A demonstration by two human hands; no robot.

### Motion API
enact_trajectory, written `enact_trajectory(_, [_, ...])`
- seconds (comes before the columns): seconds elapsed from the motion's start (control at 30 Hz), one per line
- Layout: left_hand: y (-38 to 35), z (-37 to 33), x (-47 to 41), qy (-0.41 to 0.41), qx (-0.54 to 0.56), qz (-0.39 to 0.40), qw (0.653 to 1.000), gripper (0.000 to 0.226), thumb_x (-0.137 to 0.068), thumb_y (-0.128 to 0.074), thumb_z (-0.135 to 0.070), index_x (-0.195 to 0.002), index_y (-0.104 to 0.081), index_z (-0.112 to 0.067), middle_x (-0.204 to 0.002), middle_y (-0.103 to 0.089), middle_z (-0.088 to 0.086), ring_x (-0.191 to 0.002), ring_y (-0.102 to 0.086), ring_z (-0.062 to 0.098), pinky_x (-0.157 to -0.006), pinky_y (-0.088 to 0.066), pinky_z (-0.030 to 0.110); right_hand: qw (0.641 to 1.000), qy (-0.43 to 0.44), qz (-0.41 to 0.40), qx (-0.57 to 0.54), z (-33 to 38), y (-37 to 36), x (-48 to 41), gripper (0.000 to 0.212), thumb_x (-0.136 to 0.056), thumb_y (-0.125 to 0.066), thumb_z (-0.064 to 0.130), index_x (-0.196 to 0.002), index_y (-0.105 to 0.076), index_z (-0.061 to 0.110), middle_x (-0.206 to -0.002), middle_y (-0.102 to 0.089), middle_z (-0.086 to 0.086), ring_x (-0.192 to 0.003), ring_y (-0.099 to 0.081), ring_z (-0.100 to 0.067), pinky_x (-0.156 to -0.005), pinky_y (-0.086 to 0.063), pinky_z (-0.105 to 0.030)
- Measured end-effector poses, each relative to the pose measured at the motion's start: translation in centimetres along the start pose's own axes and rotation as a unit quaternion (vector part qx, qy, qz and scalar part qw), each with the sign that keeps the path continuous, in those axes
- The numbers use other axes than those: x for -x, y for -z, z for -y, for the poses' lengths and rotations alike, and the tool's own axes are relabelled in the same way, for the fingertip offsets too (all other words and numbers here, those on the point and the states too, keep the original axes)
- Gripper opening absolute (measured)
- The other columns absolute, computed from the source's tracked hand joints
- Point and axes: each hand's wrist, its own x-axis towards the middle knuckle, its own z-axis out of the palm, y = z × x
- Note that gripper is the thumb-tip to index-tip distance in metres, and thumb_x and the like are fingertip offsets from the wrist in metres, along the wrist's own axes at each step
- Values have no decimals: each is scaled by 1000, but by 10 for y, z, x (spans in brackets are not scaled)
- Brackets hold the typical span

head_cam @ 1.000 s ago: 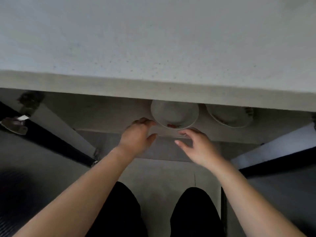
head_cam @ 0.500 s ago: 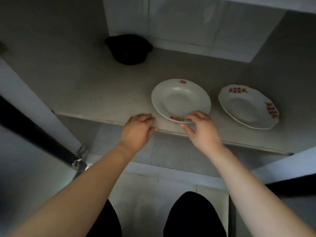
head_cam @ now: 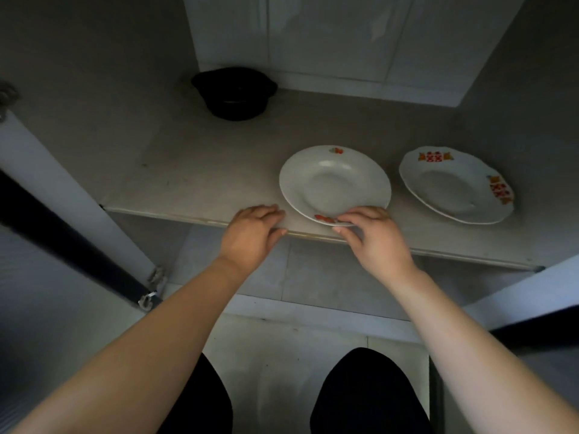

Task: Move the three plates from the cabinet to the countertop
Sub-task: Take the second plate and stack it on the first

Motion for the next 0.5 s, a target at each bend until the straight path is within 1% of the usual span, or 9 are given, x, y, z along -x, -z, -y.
enact_trajectory(0.07, [-2, 0, 0, -10, 2, -12, 1000, 48, -82, -45, -43, -108, -69, -11, -113, -69, 12, -99, -66, 32, -90, -51, 43, 1000, 6, -6, 5, 1, 4, 10, 24, -80, -62, 31, -93, -73, 14, -94, -71, -5, -89, -63, -31, -82, -49, -34])
enact_trajectory(0.17, [-3, 0, -1, -14, -2, -32, 999, 39, -80, -57, -36, -107, -70, -11, -113, -69, 12, -98, -67, 32, -88, -50, 43, 1000, 10, -6, 19, 2, 9, 21, 23, -79, -64, 32, -92, -73, 16, -92, -71, -2, -86, -63, -28, -82, -46, -31])
enact_trajectory(0.23, [-3, 1, -2, -17, -13, -40, 999, 39, -78, -58, -34, -107, -70, -11, -112, -70, 11, -98, -67, 32, -87, -51, 41, 1000, 11, 3, 21, 2, 11, 23, 24, -79, -64, 35, -92, -73, 16, -93, -71, -1, -87, -63, -27, -83, -45, -31])
enact_trajectory(0.37, [-1, 1, -2, -27, -23, -52, 998, 37, -78, -60, -33, -106, -71, -11, -111, -70, 11, -97, -67, 32, -85, -51, 40, 999, 13, 26, 24, 2, 13, 18, 30, -79, -63, 36, -96, -72, 14, -100, -71, -3, -93, -65, -27, -89, -46, -36])
enact_trajectory(0.43, [-1, 1, -2, -27, -21, -58, 998, 34, -78, -66, -29, -107, -70, -11, -111, -70, 11, -98, -67, 32, -85, -52, 40, 999, 14, 25, 20, 1, 10, 20, 29, -80, -63, 36, -97, -72, 14, -99, -72, -2, -94, -65, -25, -92, -46, -40])
enact_trajectory(0.5, [-1, 0, -1, -30, -24, -61, 997, 33, -78, -66, -28, -107, -70, -11, -111, -70, 11, -96, -68, 32, -83, -53, 40, 1000, 12, 21, 14, 1, 9, 23, 27, -81, -62, 35, -97, -71, 15, -98, -72, -1, -93, -65, -25, -91, -46, -41])
